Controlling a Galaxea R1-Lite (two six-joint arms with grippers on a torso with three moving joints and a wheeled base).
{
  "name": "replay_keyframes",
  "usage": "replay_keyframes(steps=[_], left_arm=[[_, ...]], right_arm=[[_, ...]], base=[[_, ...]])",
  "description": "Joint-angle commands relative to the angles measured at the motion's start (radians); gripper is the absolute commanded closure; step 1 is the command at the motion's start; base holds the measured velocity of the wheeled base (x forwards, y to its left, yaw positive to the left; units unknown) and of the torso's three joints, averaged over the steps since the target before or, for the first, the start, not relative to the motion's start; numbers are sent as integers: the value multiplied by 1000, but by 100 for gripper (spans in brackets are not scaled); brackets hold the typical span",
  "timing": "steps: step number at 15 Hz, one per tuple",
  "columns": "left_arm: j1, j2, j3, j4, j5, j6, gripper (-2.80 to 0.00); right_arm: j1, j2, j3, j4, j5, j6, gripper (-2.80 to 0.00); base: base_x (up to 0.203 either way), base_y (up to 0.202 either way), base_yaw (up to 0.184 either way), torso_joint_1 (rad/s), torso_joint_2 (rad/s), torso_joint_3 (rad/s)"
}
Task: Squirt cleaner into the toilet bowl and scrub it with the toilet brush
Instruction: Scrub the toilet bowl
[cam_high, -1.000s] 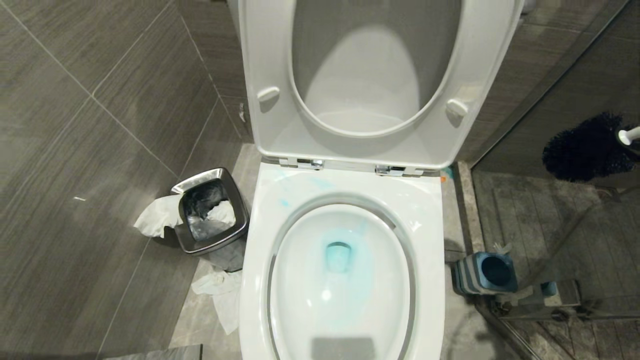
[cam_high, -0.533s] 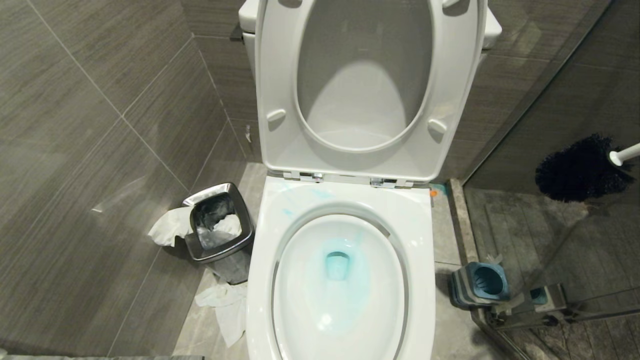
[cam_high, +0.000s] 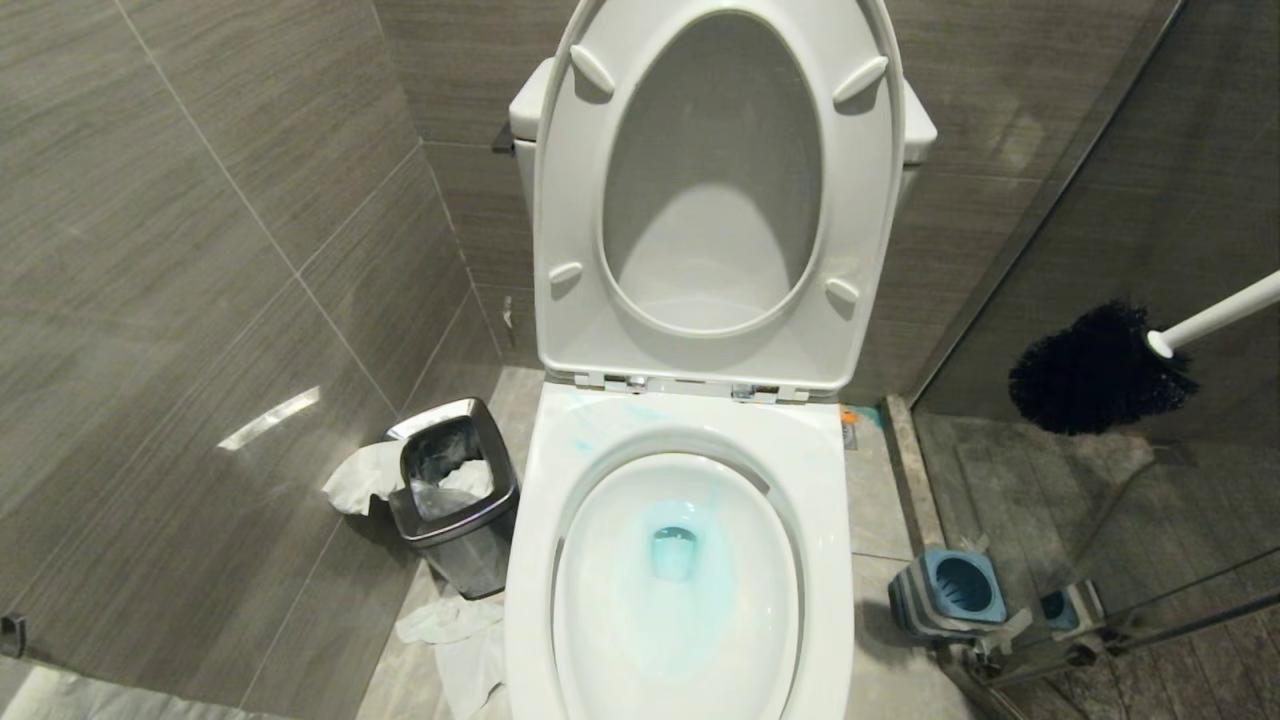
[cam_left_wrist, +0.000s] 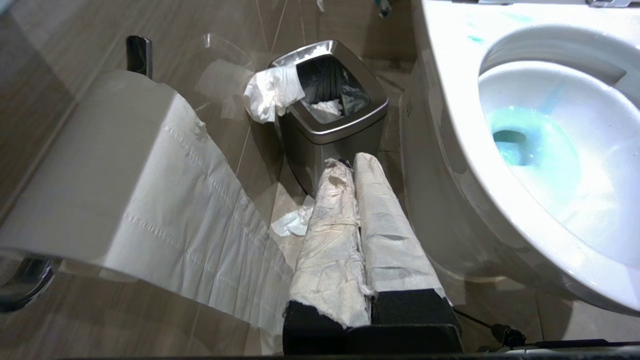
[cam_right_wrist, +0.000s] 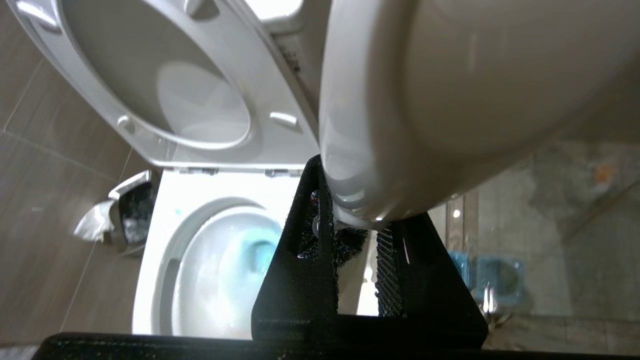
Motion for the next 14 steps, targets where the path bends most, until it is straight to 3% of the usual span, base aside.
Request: replay_keyframes(steps=[1, 5, 11, 14], left_arm=[[0, 2, 0, 0, 0, 0, 0], [0, 2, 0, 0, 0, -3, 0], [0, 1, 1, 0, -1, -3, 0], [0, 2, 0, 0, 0, -3, 0]], right_arm=[[51, 112, -1, 14, -53, 4, 0], [283, 265, -64, 13, -286, 97, 0], [657, 540, -253, 13, -623, 163, 0], [798, 653, -264, 12, -702, 182, 0]], base=[[0, 0, 0, -2, 2, 204], [0, 0, 0, 2, 0, 206], [0, 0, 0, 3, 1, 167], [0, 0, 0, 2, 1, 15]])
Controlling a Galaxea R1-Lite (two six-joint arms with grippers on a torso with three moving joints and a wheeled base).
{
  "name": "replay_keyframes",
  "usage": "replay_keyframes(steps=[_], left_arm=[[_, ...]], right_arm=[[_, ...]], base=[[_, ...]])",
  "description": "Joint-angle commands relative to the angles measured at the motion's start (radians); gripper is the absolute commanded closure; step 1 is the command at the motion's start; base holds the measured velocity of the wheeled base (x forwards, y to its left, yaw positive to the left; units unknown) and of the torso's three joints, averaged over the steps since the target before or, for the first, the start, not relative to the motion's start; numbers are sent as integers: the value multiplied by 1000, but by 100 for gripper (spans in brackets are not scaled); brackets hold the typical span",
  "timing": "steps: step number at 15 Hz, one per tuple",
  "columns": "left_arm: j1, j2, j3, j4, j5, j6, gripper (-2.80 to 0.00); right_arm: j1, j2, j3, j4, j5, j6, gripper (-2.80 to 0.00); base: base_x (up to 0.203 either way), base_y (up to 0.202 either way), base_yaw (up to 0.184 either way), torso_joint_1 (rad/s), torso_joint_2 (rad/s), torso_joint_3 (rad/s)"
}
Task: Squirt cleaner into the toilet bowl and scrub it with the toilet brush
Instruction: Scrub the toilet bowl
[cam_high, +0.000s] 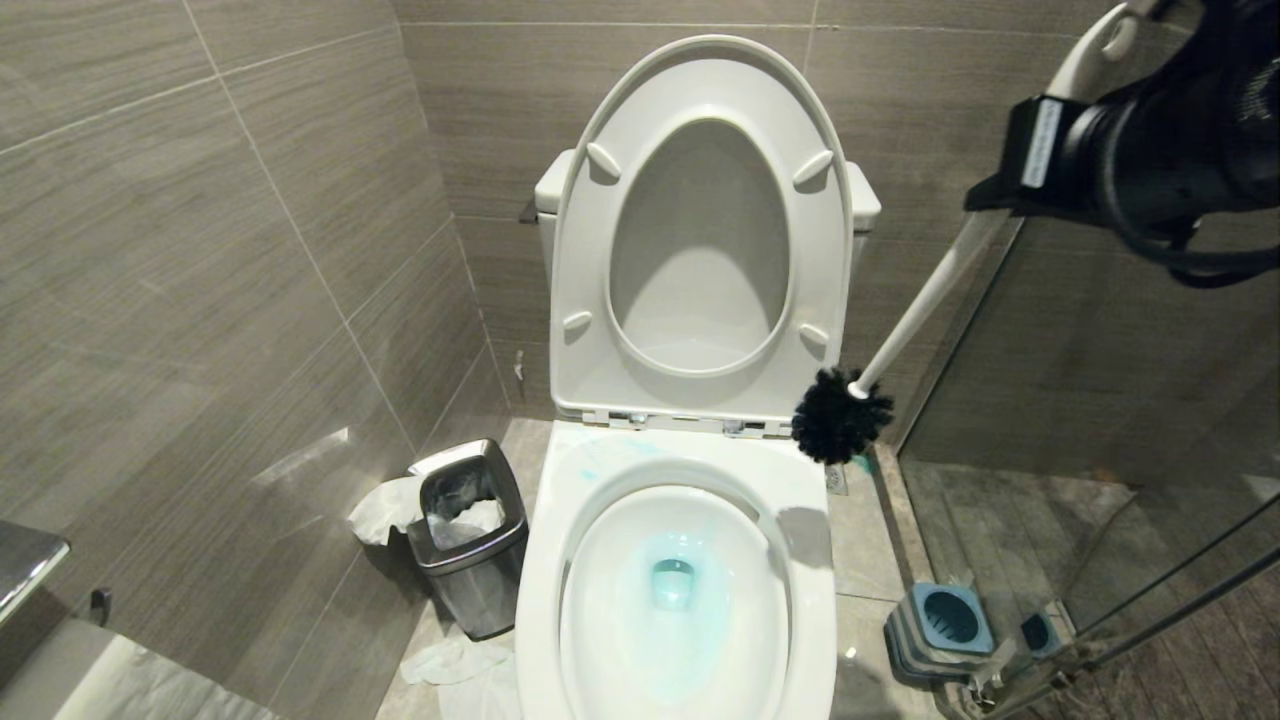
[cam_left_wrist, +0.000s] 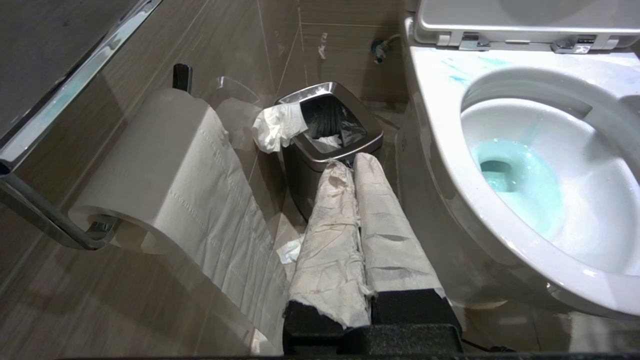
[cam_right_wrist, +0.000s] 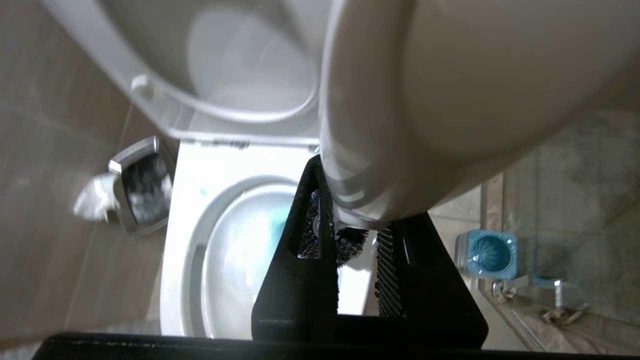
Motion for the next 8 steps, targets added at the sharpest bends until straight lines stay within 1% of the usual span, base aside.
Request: replay_keyframes(steps=[1, 3, 4, 8], left_arm=[[0, 2, 1, 0, 0, 0, 0], [0, 2, 0, 0, 0, 0, 0], [0, 2, 0, 0, -1, 0, 0], [0, 2, 0, 1, -1, 0, 0]], right_arm=[[113, 140, -10, 2, -27, 6, 0], [163, 206, -8, -31, -44, 5, 0], [173, 238, -9, -42, -48, 4, 0], [178, 354, -4, -57, -50, 14, 0]], base=[[0, 0, 0, 0, 0, 0], [0, 0, 0, 0, 0, 0], [0, 0, 0, 0, 0, 0], [0, 0, 0, 0, 0, 0]])
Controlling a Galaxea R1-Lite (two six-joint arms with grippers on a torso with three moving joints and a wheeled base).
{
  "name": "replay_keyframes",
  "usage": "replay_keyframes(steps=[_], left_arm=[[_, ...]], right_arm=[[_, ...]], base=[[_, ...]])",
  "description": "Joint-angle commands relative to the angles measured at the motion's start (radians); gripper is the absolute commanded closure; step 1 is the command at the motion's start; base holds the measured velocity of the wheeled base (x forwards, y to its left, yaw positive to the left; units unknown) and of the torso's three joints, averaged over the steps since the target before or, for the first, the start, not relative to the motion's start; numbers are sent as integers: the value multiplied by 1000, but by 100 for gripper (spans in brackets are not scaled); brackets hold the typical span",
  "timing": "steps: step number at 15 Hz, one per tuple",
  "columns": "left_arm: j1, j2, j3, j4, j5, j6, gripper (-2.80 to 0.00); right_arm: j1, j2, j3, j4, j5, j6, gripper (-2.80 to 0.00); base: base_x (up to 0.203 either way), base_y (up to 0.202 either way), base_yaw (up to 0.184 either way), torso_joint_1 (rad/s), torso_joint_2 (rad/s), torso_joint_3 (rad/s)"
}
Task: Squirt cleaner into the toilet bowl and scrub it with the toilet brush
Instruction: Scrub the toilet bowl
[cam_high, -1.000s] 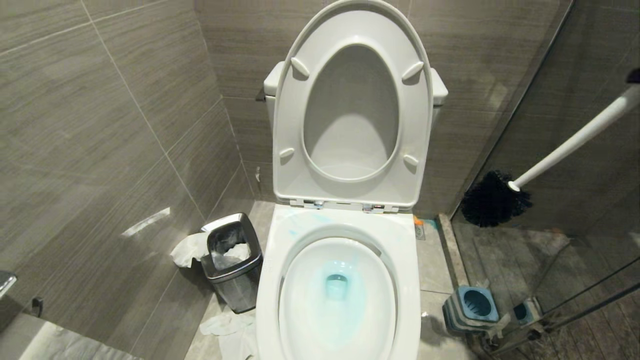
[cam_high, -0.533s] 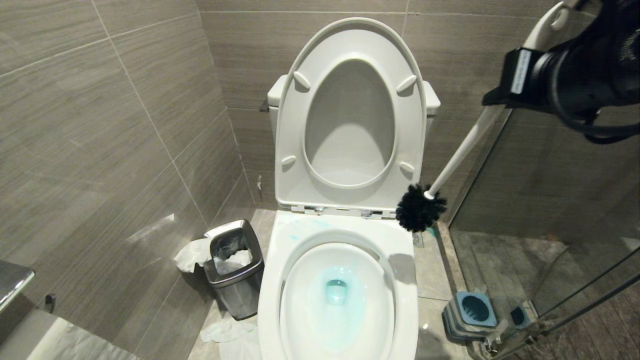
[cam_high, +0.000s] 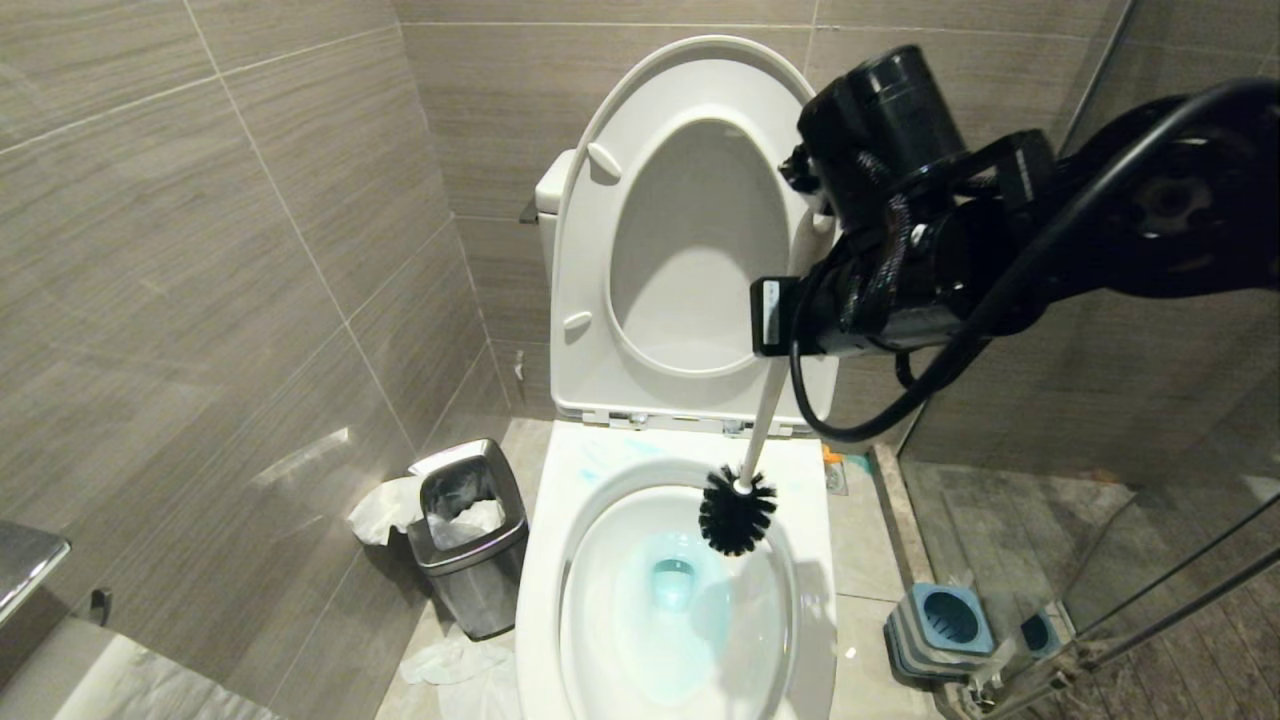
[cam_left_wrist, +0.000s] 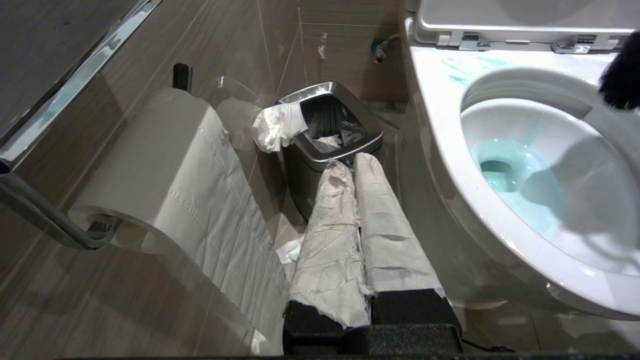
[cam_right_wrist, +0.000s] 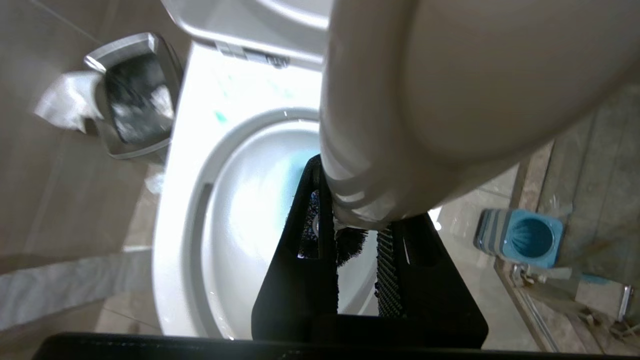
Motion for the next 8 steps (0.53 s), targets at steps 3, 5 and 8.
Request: replay_keyframes(steps=[3, 5, 8], left_arm=[[0, 1, 0, 0, 0, 0, 0], [0, 0, 0, 1, 0, 0, 0], [0, 1, 0, 0, 0, 0, 0]], right_arm=[[1, 182, -10, -15, -2, 36, 0], [-1, 262, -12, -94, 1, 49, 0], [-15, 382, -47, -237, 22, 43, 0]], base=[[0, 0, 0, 0, 0, 0], [0, 0, 0, 0, 0, 0], [0, 0, 0, 0, 0, 0]])
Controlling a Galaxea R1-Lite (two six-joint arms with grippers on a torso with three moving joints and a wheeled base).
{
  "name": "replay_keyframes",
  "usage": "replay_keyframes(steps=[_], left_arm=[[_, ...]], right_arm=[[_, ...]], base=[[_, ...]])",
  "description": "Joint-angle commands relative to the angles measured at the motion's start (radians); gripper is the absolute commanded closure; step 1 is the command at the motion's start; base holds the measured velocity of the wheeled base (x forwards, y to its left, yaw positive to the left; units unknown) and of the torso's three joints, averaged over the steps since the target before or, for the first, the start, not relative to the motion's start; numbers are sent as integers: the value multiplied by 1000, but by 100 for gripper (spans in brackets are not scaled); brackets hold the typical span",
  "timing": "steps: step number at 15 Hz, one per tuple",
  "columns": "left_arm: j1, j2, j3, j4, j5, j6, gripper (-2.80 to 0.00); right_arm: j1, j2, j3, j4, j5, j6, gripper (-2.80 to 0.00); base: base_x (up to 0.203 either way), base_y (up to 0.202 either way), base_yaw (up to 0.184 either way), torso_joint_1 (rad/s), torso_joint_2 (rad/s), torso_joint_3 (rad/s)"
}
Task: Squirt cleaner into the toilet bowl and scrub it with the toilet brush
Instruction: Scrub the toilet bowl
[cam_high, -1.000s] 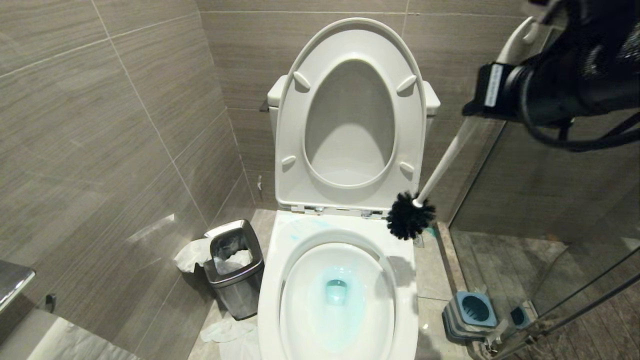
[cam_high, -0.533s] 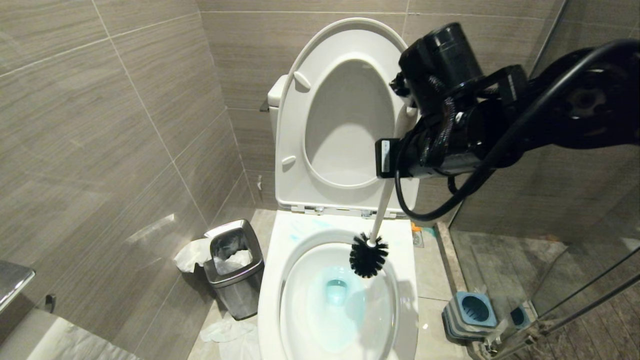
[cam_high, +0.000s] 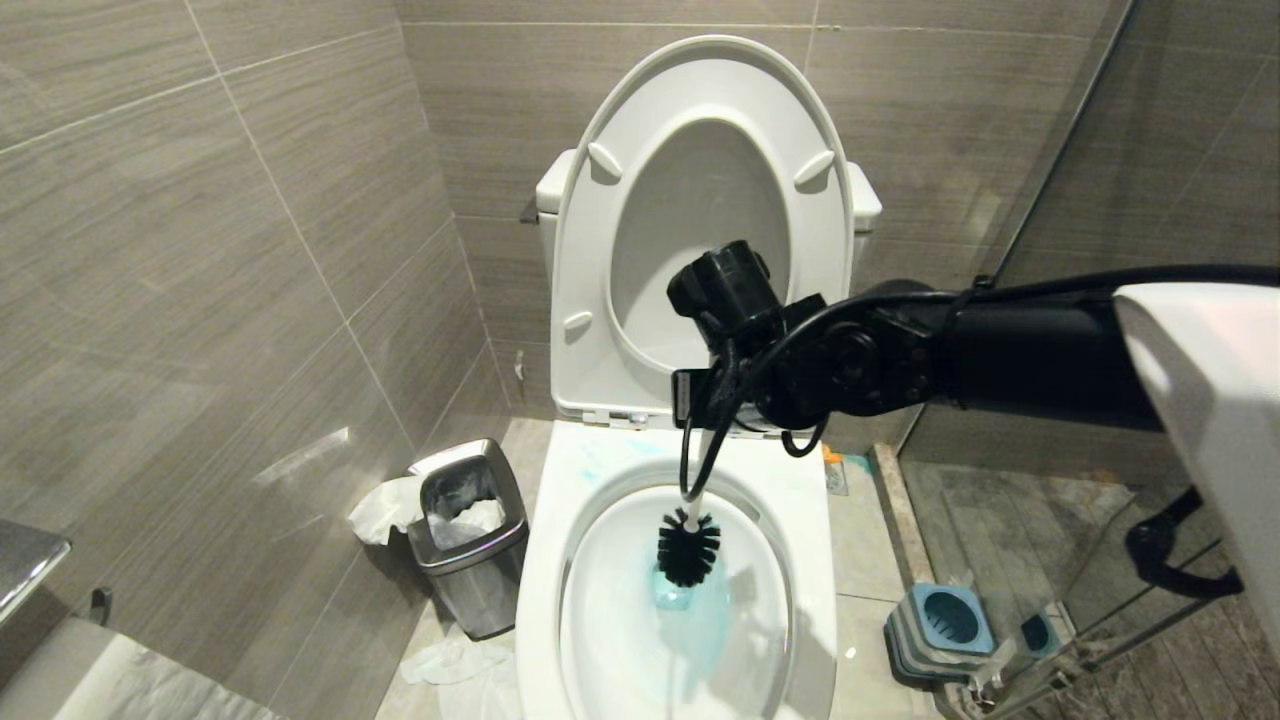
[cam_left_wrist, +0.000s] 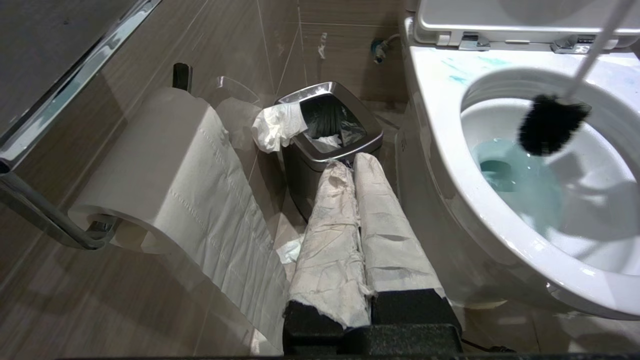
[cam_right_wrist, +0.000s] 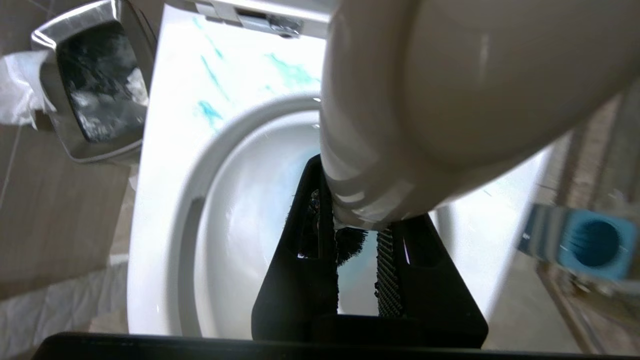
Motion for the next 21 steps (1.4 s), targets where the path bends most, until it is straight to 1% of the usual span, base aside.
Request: replay_keyframes(steps=[1, 3, 7, 10, 12, 14, 17, 19, 21], left_arm=[[0, 0, 0, 1, 0, 0, 0], [0, 1, 0, 0, 0, 0, 0], [0, 1, 1, 0, -1, 0, 0], [0, 0, 0, 0, 0, 0, 0], [0, 0, 0, 0, 1, 0, 0], [0, 1, 2, 1, 1, 0, 0], [0, 0, 0, 0, -1, 0, 0], [0, 0, 0, 0, -1, 0, 0], [0, 0, 0, 0, 0, 0, 0]], right_arm=[[-11, 129, -37, -78, 15, -4, 0], [-17, 178, -42, -141, 29, -28, 0], [-37, 278, -43, -271, 32, -74, 0], [-42, 302, -19, -278, 30, -61, 0], [-39, 295, 42, -280, 30, -42, 0], [-25, 261, 116, -281, 30, -21, 0], [11, 113, 222, -282, 42, -6, 0], [23, 15, 229, -278, 42, -12, 0], [16, -39, 227, -274, 9, -41, 0]], base=[[0, 0, 0, 0, 0, 0], [0, 0, 0, 0, 0, 0], [0, 0, 0, 0, 0, 0], [0, 0, 0, 0, 0, 0], [0, 0, 0, 0, 0, 0], [0, 0, 0, 0, 0, 0], [0, 0, 0, 0, 0, 0], [0, 0, 0, 0, 0, 0], [0, 0, 0, 0, 0, 0]])
